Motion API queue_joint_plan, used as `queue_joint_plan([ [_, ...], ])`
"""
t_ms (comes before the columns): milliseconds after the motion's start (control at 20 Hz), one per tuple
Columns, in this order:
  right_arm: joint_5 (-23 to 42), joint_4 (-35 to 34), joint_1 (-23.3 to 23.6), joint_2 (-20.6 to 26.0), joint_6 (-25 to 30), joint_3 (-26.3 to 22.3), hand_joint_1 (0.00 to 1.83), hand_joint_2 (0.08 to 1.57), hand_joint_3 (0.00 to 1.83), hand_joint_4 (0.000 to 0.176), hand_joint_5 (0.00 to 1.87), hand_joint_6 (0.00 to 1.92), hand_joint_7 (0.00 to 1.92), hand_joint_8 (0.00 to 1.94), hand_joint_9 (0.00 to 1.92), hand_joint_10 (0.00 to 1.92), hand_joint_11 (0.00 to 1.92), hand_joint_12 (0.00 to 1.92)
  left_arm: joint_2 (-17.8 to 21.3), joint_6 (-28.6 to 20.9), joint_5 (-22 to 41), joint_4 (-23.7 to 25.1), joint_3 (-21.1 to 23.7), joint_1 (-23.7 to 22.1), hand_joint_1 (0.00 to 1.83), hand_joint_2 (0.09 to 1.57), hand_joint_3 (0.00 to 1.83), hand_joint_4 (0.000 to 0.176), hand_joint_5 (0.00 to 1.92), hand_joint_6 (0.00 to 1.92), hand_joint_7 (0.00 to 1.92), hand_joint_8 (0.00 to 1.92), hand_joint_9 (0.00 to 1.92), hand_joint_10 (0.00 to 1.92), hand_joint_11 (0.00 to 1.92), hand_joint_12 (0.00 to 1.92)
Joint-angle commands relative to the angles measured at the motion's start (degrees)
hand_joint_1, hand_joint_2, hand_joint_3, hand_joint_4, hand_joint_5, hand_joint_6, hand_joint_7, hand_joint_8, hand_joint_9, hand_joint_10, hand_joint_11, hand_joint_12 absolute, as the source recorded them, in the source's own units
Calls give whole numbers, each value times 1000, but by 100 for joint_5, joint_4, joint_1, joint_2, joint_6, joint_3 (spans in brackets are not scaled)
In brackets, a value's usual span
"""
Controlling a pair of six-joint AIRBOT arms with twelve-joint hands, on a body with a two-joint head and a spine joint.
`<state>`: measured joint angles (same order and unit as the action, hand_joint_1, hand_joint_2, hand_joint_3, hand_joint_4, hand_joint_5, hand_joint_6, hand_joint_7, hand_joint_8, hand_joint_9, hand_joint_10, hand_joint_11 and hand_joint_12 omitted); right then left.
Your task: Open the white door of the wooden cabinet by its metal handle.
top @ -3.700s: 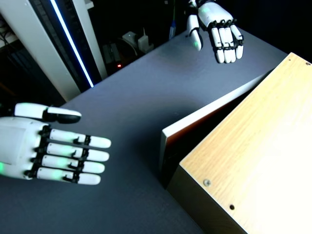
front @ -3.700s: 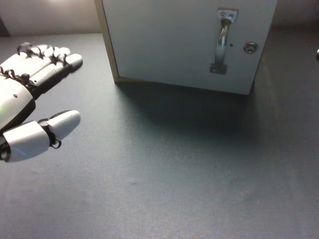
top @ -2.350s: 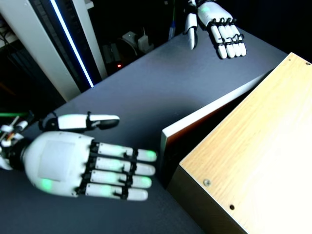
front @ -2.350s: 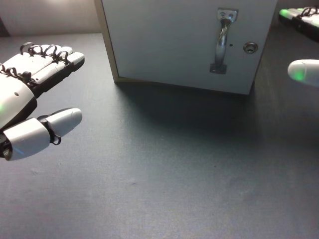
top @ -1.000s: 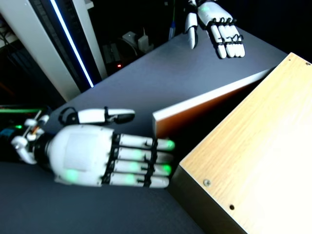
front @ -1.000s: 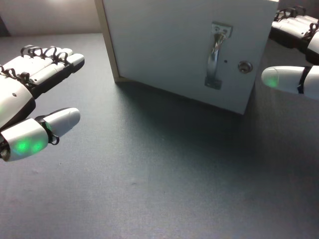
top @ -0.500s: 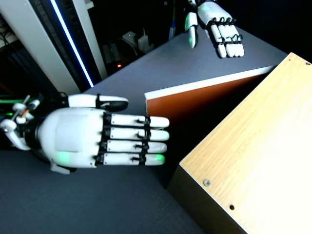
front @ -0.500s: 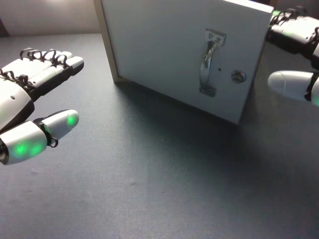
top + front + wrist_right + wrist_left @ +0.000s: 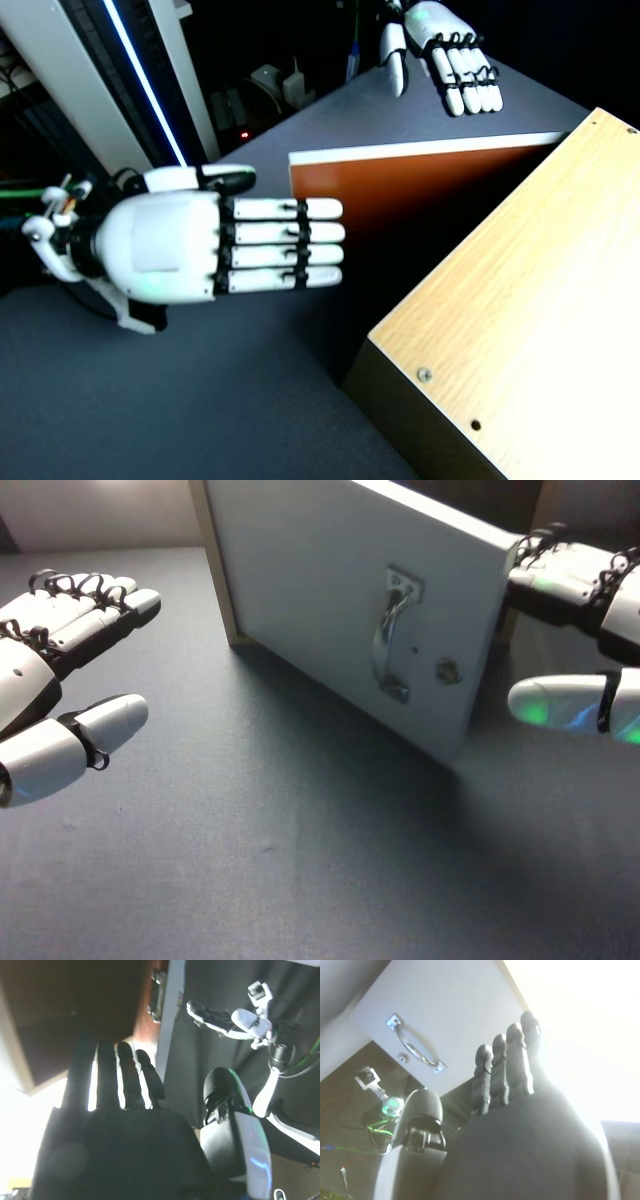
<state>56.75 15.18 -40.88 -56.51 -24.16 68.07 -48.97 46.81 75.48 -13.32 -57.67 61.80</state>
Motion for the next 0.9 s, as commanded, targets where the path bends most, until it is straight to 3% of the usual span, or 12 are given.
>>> queue_joint_plan([
  [0, 728, -92, 55, 39, 67, -22, 0, 1329, 13, 0, 28, 11, 5, 2, 0, 0, 29, 12, 74, 0, 741, -54, 8, -2, 0, 1541, 20, 0, 145, 2, 103, 2, 103, 4, 96, 109],
  [650, 850, 697, 105, -157, 450, -79, 0, 1401, 16, 0, 0, 0, 0, 0, 0, 0, 0, 0, 93, 36, 703, -127, 0, 31, 0, 1531, 1, 0, 174, 11, 128, 9, 125, 8, 123, 132],
  [750, 849, 948, 196, -348, 578, -58, 0, 1405, 11, 0, 56, 17, 25, 7, 4, 1, 41, 17, 89, 41, 676, -128, -9, 29, 0, 1389, 0, 0, 166, 0, 108, 0, 118, 1, 105, 131],
  [850, 848, 1056, 273, -496, 604, -21, 0, 1404, 9, 0, 42, 9, 14, 2, 0, 0, 17, 6, 85, 42, 666, -128, -18, 26, 14, 1369, 0, 0, 162, 0, 101, 0, 109, 0, 96, 132],
])
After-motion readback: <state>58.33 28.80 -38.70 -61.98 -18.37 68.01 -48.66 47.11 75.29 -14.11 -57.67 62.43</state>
